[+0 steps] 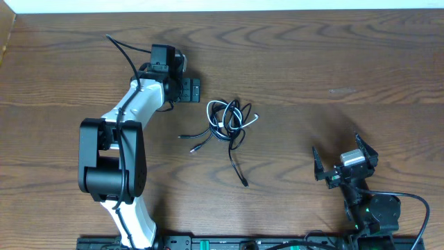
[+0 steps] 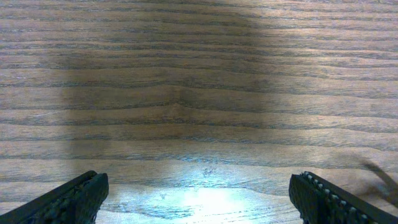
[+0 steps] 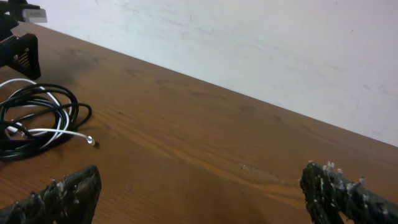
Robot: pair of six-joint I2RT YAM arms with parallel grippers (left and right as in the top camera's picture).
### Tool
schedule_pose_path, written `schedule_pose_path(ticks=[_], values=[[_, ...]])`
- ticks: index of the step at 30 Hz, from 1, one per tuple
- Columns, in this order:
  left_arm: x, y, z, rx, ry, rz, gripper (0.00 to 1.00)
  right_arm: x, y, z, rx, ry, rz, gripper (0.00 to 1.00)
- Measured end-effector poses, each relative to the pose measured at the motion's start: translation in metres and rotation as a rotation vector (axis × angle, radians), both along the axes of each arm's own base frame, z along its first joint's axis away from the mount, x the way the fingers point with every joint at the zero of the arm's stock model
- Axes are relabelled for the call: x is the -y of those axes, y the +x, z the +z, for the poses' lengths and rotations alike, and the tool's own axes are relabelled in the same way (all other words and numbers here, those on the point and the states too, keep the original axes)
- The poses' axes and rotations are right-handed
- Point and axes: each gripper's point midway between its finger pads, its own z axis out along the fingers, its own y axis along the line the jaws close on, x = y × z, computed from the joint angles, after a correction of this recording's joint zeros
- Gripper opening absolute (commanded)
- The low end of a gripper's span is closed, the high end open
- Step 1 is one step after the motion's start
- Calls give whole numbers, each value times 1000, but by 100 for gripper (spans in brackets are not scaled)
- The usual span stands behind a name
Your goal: Untangle cables
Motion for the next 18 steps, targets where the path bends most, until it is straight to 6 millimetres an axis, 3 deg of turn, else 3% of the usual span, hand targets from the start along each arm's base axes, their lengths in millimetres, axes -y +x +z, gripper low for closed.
schedule_pose_path(ticks=[13, 15, 18], values=[[1, 0, 0, 0, -6, 0, 98, 0, 0, 0, 0, 0, 0, 99], [4, -14, -4, -66, -27, 3, 98, 0, 0, 0, 0, 0, 0, 99], [3, -53, -15, -231, -34, 9, 98, 0, 0, 0, 0, 0, 0, 99]])
